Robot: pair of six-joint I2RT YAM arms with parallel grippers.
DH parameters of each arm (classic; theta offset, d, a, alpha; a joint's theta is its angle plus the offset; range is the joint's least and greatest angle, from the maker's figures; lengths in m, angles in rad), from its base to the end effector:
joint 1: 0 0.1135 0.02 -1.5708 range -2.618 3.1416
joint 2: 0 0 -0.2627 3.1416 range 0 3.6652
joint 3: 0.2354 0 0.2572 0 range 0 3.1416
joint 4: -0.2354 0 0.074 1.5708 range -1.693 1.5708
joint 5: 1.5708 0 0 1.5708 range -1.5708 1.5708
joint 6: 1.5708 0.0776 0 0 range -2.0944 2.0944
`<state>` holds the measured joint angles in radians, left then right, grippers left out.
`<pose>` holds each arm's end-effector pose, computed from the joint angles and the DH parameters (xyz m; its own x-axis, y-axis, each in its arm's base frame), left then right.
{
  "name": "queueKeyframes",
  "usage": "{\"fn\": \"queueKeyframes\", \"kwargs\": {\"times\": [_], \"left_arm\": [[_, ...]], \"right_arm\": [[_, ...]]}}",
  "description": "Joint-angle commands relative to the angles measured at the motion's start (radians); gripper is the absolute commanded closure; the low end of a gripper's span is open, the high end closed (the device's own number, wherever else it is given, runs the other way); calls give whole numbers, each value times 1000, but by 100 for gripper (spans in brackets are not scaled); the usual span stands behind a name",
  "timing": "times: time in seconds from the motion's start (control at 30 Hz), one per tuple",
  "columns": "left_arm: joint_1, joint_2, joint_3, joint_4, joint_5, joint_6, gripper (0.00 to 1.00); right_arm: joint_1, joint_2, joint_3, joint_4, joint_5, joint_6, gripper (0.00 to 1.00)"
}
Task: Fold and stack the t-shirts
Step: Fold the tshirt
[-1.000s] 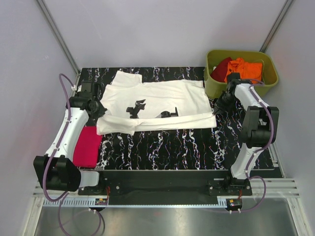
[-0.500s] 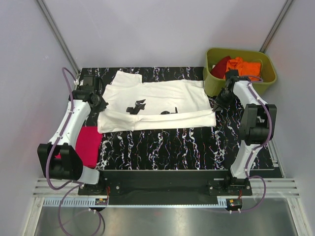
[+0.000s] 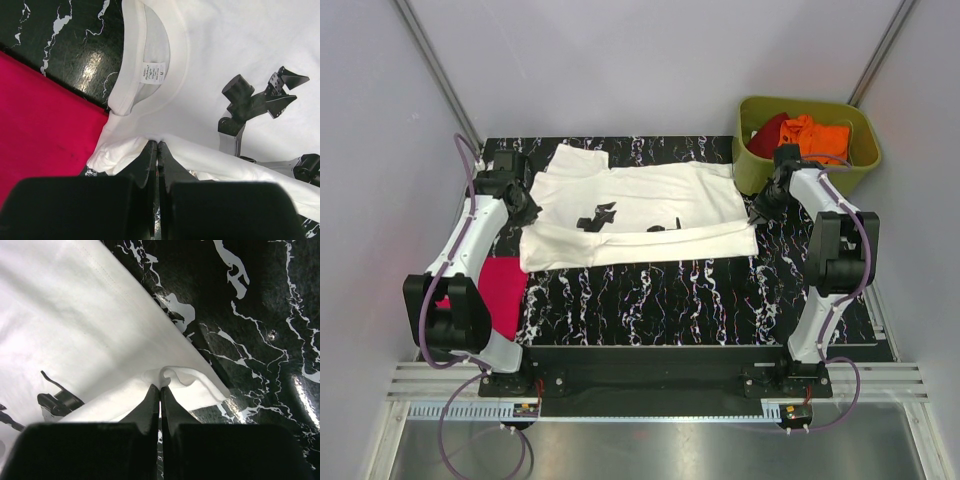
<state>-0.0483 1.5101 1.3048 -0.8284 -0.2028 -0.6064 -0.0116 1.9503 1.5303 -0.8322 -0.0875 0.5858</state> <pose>0.3383 -0.0007 0.2546 -0.6735 -0.5263 -0.5190 -0.5348 0.8317 -0.1494 0.4176 0.0019 0.1666 -0.8000 0.5601 -0.2151 0.5118 0.8242 0.2423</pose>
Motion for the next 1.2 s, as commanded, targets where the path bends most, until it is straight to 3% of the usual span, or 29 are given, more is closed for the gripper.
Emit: {"fn": "queueKeyframes", "kwargs": {"times": [0.0, 0.93, 1.17], "left_arm": [[10, -1, 48, 55, -7, 13, 100], [22, 81, 56, 121, -6, 30, 100], [22, 131, 70, 132, -39, 56, 100]], "right_arm": [[4, -45, -61, 120, 22, 54, 100], [5, 9, -67, 223, 42, 112, 100], [7, 44, -61, 231, 31, 120, 92]]}}
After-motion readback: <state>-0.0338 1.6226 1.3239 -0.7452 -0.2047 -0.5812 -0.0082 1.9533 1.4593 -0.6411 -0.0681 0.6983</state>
